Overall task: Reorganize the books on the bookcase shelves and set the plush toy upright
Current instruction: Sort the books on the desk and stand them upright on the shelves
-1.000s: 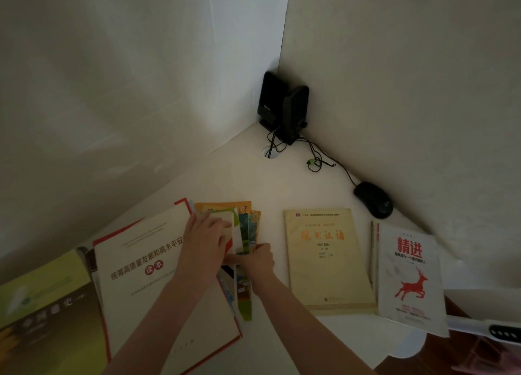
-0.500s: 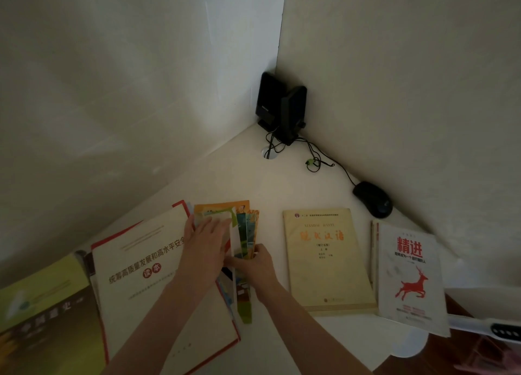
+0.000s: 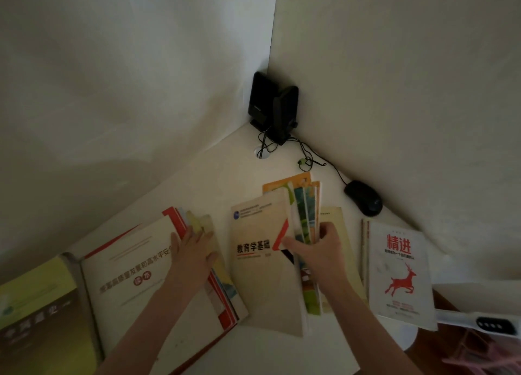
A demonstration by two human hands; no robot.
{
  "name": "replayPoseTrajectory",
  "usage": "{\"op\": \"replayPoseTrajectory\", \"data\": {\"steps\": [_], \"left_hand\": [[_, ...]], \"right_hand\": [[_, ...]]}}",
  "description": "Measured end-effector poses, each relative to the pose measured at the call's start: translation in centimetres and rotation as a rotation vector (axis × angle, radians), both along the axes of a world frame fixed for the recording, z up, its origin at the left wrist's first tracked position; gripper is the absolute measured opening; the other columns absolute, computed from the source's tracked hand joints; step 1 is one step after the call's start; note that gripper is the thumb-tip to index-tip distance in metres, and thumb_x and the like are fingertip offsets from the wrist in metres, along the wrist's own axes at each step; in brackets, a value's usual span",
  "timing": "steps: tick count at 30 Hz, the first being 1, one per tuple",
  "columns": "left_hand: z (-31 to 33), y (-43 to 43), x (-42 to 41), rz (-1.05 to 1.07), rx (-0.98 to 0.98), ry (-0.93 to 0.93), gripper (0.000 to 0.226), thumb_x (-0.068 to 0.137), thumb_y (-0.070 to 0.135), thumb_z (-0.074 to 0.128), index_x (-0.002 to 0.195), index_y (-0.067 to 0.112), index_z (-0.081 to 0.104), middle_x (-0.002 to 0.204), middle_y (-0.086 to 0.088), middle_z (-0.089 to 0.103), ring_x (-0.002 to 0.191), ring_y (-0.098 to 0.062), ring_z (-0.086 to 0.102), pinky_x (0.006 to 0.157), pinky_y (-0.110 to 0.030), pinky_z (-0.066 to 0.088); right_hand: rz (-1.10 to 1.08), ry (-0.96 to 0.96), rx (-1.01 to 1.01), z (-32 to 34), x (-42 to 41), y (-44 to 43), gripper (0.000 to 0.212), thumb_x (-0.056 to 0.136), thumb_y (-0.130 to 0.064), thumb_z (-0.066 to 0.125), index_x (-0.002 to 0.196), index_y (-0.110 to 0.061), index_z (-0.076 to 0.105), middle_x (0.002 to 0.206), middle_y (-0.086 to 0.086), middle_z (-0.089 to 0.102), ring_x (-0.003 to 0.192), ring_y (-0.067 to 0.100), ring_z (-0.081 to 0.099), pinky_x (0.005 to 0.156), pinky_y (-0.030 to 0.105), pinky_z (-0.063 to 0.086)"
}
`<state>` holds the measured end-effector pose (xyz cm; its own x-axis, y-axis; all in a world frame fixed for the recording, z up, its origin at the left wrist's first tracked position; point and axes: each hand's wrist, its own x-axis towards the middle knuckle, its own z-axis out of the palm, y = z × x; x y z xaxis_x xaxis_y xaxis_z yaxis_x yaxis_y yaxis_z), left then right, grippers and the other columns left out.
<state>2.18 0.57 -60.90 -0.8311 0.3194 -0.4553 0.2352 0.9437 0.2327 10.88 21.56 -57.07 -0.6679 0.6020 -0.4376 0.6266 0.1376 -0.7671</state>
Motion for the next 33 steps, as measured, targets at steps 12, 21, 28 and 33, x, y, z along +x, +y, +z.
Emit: {"op": "replayPoseTrajectory", "data": {"steps": [12, 21, 28, 33], "left_hand": [[-0.5, 7.5, 2.3, 0.358, 0.643, -0.637, 0.074, 0.090, 0.047, 0.051, 0.148, 0.012, 0.020, 0.147, -0.002, 0.039, 0.124, -0.018, 0.047, 0.101, -0.030, 0.037], [-2.8, 8.7, 2.3, 0.774, 0.891, -0.699, 0.049, 0.075, 0.023, 0.076, 0.115, 0.015, 0.050, 0.108, -0.002, 0.065, 0.092, -0.015, 0.064, 0.074, -0.031, 0.054], [-1.4, 9.7, 3.8, 0.624, 1.000, -0.357, 0.033, 0.087, 0.016, 0.064, 0.113, 0.021, 0.044, 0.103, -0.003, 0.066, 0.084, -0.013, 0.068, 0.067, -0.029, 0.059], [0.3, 8.7, 3.9, 0.704, 1.141, -0.441, 0.031, 0.087, 0.007, 0.062, 0.113, 0.013, 0.046, 0.101, -0.010, 0.069, 0.081, -0.019, 0.071, 0.064, -0.029, 0.058]], "right_hand": [[0.076, -0.016, 0.022, -1.2, 1.9, 5.2, 0.039, 0.068, -0.030, 0.082, 0.091, -0.025, 0.051, 0.085, -0.006, 0.066, 0.075, 0.008, 0.066, 0.062, 0.022, 0.052], [-0.008, -0.012, -0.377, -4.0, 2.2, 9.5, 0.044, 0.071, -0.018, 0.079, 0.110, -0.010, 0.061, 0.093, 0.008, 0.074, 0.082, 0.027, 0.071, 0.071, 0.038, 0.056], [0.035, -0.177, -0.072, -6.6, 3.2, 10.0, 0.089, 0.060, -0.050, 0.084, 0.134, -0.019, 0.045, 0.135, 0.012, 0.051, 0.121, 0.033, 0.051, 0.099, 0.053, 0.043], [0.168, 0.002, 0.199, -4.6, 1.8, 6.5, 0.090, 0.074, -0.037, 0.076, 0.147, -0.030, 0.024, 0.150, -0.005, 0.016, 0.139, 0.021, 0.017, 0.110, 0.048, 0.031]]}}
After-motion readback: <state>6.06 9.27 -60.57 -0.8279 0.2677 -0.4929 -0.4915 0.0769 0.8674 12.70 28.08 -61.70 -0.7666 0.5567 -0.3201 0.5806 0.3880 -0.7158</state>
